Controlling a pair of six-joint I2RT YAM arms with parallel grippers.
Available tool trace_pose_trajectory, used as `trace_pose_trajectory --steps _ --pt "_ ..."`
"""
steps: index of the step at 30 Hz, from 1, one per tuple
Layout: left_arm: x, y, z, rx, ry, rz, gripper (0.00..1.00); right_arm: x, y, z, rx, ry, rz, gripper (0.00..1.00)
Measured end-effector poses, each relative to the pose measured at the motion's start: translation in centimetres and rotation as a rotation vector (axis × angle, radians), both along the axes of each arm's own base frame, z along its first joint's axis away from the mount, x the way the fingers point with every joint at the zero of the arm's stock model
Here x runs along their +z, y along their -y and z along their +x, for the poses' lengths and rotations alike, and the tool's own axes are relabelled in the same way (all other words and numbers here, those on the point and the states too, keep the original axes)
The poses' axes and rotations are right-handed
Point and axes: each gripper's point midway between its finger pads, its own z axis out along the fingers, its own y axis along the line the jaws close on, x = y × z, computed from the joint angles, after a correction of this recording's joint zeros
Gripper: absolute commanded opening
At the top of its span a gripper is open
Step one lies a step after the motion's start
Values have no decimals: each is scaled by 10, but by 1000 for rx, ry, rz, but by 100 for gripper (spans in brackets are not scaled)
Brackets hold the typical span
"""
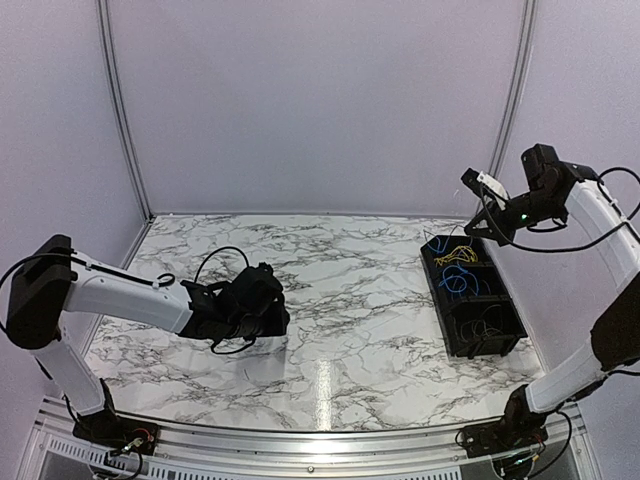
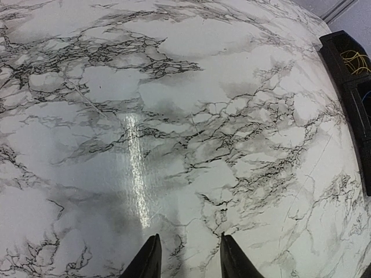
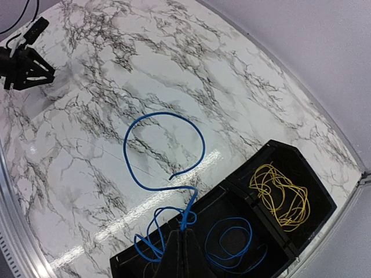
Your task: Untangle the cables
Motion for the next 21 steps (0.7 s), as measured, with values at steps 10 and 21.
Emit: trace_pose_trajectory --steps 10,21 --pt "0 8 -9 -17 -17 -19 38 -48 65 39 -125 11 -66 0" --pt "-1 11 -14 -28 -22 -22 38 -154 121 41 -165 -169 -212 0"
